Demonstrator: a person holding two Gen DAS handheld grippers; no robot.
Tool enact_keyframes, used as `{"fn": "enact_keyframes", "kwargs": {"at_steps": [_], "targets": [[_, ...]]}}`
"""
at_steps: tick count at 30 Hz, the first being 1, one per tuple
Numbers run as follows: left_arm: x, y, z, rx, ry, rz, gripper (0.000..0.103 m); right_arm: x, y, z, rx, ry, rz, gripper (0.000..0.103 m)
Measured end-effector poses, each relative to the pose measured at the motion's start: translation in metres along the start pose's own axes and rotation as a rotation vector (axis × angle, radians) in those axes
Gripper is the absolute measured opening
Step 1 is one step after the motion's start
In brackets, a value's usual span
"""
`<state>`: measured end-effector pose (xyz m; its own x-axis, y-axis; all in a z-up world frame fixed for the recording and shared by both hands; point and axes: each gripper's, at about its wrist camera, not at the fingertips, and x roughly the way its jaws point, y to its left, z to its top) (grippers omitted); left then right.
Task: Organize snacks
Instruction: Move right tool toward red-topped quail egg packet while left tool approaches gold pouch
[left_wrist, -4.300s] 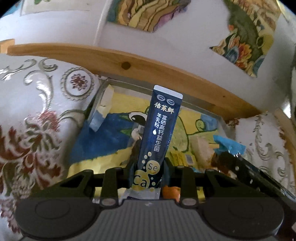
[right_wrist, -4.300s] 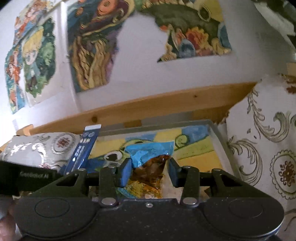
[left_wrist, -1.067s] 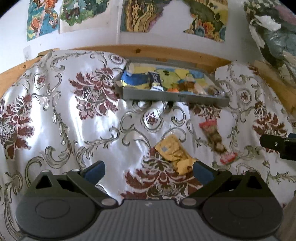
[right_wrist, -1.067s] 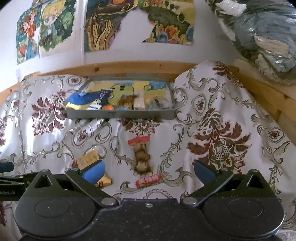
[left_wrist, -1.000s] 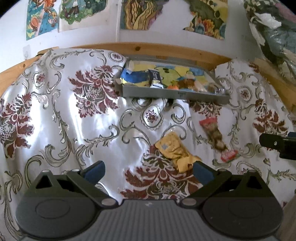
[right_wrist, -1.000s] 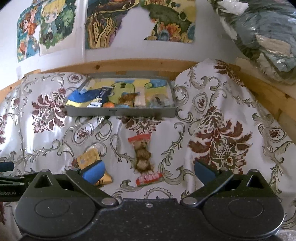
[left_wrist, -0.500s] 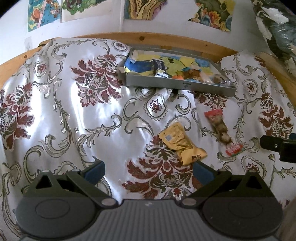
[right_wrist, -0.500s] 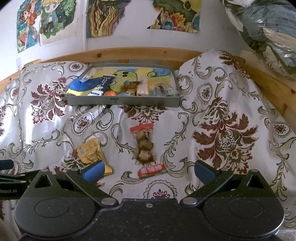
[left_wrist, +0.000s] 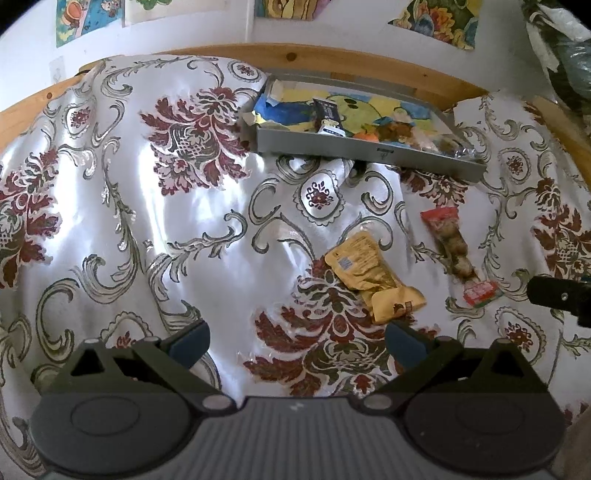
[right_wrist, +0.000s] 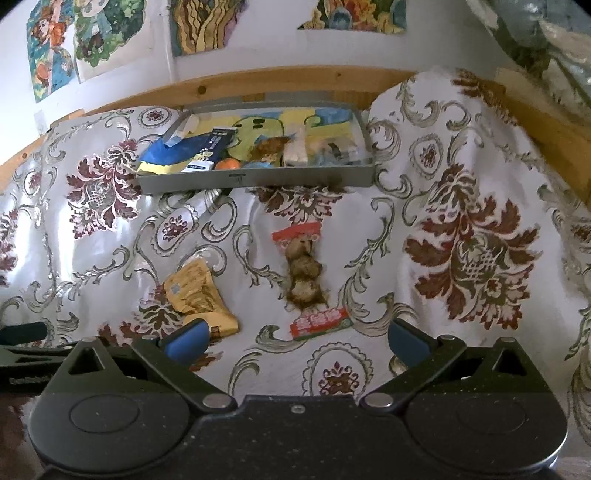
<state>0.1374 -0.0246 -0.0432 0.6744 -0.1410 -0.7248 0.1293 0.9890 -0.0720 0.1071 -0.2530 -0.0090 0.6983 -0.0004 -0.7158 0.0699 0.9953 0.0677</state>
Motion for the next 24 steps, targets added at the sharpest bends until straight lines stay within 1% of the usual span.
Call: {"fn": "enact_keyframes", "kwargs": {"at_steps": [3, 8, 11, 15, 20, 24], "targets": [[0.004, -0.001, 0.003, -0.002, 0.000, -0.001, 0.103, 0.003, -0.004, 0.004, 0.022, 0.014, 0.023, 0.102], [0.012, -0.004, 0.011, -0.008, -0.010, -0.010, 0.103, 0.008, -0.009, 0.012, 0.037, 0.002, 0.037, 0.102], [0.018, -0.005, 0.014, -0.012, -0.018, -0.016, 0.103, 0.014, -0.011, 0.019, 0.018, 0.003, 0.035, 0.102], [0.028, -0.004, 0.016, -0.046, -0.030, -0.035, 0.103, 0.024, -0.014, 0.025, 0.015, 0.007, 0.034, 0.102], [0.042, -0.005, 0.020, -0.084, -0.019, -0.051, 0.103, 0.038, -0.017, 0.031, -0.001, 0.022, 0.044, 0.102], [0.053, -0.009, 0.023, -0.088, -0.017, -0.065, 0.103, 0.055, -0.020, 0.037, -0.013, 0.051, 0.039, 0.102]]}}
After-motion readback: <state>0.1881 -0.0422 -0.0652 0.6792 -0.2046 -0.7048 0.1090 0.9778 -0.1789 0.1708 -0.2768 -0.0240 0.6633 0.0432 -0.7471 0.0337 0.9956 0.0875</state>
